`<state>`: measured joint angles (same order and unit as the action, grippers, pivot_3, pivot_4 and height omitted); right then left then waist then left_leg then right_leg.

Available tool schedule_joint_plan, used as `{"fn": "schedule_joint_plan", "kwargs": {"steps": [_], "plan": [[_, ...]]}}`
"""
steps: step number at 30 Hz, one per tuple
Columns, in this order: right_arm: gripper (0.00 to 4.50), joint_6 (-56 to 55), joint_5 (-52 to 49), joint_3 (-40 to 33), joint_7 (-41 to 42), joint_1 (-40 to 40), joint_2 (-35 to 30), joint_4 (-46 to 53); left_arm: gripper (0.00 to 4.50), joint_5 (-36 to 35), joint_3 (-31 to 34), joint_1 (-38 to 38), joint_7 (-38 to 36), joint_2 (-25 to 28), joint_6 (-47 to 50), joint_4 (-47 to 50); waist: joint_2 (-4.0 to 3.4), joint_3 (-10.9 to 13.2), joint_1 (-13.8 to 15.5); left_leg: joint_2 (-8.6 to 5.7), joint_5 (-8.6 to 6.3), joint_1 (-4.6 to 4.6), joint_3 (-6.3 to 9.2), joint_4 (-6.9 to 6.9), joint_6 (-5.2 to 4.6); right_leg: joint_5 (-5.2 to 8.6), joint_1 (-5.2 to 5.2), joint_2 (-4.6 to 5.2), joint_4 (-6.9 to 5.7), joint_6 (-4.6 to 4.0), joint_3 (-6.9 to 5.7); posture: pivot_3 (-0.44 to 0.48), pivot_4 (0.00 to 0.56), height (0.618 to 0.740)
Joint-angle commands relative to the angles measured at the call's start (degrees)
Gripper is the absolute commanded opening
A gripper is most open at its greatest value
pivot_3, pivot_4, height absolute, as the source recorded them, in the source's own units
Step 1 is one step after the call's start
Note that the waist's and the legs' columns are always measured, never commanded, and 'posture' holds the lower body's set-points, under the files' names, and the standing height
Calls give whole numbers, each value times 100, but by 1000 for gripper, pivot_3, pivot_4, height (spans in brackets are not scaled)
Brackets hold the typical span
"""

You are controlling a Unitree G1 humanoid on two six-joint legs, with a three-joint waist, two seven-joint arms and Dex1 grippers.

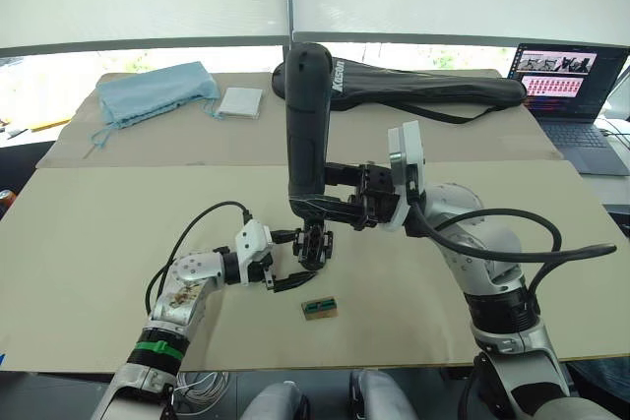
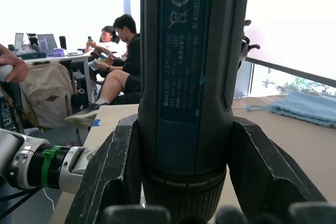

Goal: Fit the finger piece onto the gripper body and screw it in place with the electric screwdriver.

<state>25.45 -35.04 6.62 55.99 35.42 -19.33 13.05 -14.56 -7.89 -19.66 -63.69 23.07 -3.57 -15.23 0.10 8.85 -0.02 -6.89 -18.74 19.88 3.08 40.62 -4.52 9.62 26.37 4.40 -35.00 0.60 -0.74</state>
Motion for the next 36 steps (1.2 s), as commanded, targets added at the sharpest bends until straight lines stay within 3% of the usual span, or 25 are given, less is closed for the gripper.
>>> {"fn": "schedule_joint_plan", "kwargs": {"steps": [1, 13, 30, 33, 36], "plan": [[1900, -48, -51, -67, -2, 56, -37, 237, 4500, 48, -40, -167, -43, -64, -180, -109, 0, 0, -1, 0, 0, 0, 0, 0, 0, 0, 0, 0, 0, 0, 0, 0, 150, 740], [1900, -22, -46, -63, -19, 84, -62, 230, 4500, 335, -240, -614, -112, -386, -663, -918, 1, -1, 3, 0, 0, 0, 0, 3, 0, 0, -1, 1, -1, 0, 1, 0, 150, 740], [1900, 12, -48, -55, -65, 86, -83, 256, 4500, 408, -209, -667, -185, -357, -808, -1287, 1, -2, 11, 0, 0, 0, 0, 7, -1, 0, -2, 1, -2, 0, 2, 0, 150, 740], [1900, 16, -47, -50, -65, 89, -82, 253, 3636, 409, -210, -649, -215, -331, -765, -1273, 1, -2, 10, 0, 0, 0, 0, 7, -1, 0, -2, 1, -3, 0, 2, 0, 150, 740], [1900, 23, -49, -45, -67, 88, -80, 254, 2410, 448, -226, -625, -216, -306, -777, -1259, 2, -3, 10, 0, 0, 0, 0, 7, -1, 0, -2, 1, -3, 0, 2, 0, 150, 740]]}}
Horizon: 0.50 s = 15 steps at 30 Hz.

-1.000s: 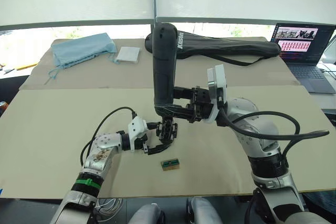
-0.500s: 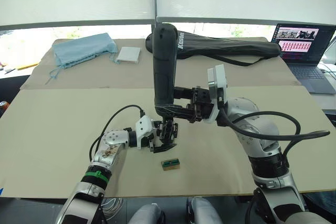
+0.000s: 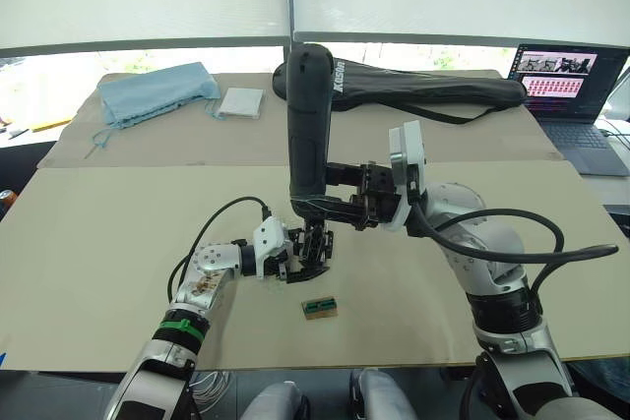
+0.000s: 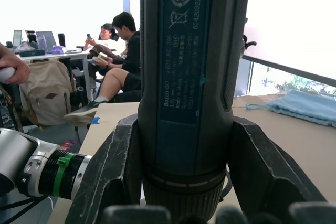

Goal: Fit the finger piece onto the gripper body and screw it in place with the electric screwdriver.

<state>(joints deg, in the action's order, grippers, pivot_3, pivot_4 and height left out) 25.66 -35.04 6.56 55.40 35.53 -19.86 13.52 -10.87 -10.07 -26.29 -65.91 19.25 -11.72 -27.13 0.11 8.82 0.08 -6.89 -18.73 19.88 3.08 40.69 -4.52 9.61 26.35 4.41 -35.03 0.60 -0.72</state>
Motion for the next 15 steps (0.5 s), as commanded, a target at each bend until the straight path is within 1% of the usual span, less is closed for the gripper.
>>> {"fn": "schedule_joint_plan", "kwargs": {"steps": [1, 15], "plan": [[1900, 1, -47, -36, -10, 77, -27, 205, 2427, 104, -15, 43, 25, 82, 25, -70, 1, -1, 0, 0, 0, 0, 0, 0, 0, 0, 0, 0, 0, 0, 0, 0, 150, 740], [1900, 11, 103, 85, -41, 24, -61, 76, 2427, 174, -47, 83, 122, 68, 42, -62, 1, -3, 0, 0, 0, -1, 0, 0, 0, 0, -1, 0, 0, 0, 0, 0, 150, 740]]}}
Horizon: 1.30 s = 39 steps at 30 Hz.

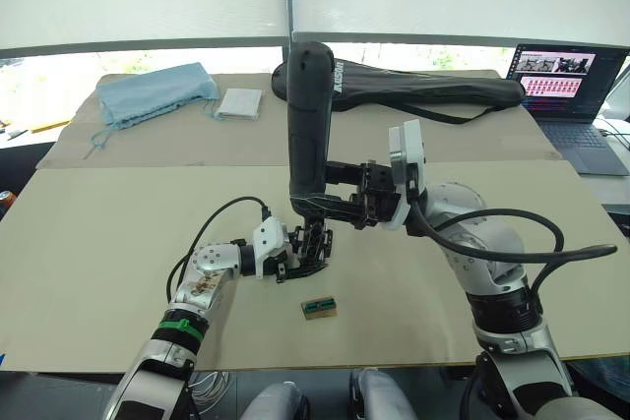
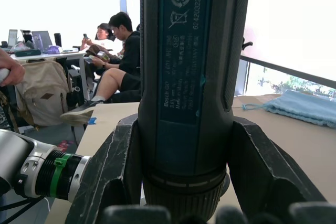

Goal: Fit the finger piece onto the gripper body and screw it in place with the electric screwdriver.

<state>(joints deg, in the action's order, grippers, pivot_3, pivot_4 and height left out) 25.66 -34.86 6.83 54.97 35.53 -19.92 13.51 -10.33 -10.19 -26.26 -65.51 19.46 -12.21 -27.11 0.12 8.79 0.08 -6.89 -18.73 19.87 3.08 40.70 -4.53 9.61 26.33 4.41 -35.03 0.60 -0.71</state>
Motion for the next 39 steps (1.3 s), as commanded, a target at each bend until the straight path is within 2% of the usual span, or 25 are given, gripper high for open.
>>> {"fn": "schedule_joint_plan", "kwargs": {"steps": [1, 24, 39], "plan": [[1900, 3, 115, 77, -3, 18, -55, 62, 2427, 117, -35, 88, 89, 43, 103, -58, 0, -1, 0, 0, 0, 0, 0, 0, 0, 0, 0, 0, 0, 0, 0, 0, 150, 740], [1900, -12, 467, 607, -222, -387, 155, -258, 2427, 16, 16, 251, 167, 42, 271, 77, 0, -43, -26, 1, -1, -46, 0, -12, 0, 0, -28, 0, 0, 0, 6, 0, 150, 740], [1900, -102, 532, 546, -238, -629, -13, -385, 2427, -7, 25, 284, 146, 72, 351, 164, 6, -140, -53, 2, -1, -61, -1, -39, 0, 1, -32, -1, 4, -1, 10, 0, 150, 740]]}}
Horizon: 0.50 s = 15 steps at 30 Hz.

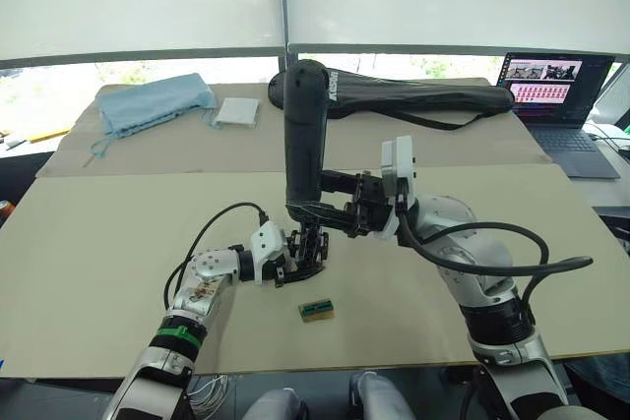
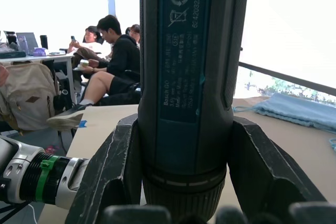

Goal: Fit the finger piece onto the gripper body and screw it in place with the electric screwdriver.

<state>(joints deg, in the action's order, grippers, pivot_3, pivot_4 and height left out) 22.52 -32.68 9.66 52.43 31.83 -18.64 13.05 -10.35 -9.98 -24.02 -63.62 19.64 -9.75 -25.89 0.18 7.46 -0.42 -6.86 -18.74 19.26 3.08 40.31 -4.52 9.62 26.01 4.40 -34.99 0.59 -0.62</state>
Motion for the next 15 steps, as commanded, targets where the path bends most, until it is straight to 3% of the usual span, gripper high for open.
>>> {"fn": "schedule_joint_plan", "kwargs": {"steps": [1, 15], "plan": [[1900, 210, 320, 262, 5, -266, -136, -353, 2427, -9, 6, 62, -40, 54, 110, 49, 0, -13, -8, 0, 0, 0, 0, -1, 0, 0, 0, 0, 0, 0, 0, 0, 150, 740], [1900, 215, 333, 283, 4, -262, -169, -424, 2427, -25, -6, 135, -15, 63, 160, 162, -2, -20, -20, 0, 0, -1, 0, -7, 0, 1, 1, 0, 2, -2, 3, 0, 150, 740]]}}
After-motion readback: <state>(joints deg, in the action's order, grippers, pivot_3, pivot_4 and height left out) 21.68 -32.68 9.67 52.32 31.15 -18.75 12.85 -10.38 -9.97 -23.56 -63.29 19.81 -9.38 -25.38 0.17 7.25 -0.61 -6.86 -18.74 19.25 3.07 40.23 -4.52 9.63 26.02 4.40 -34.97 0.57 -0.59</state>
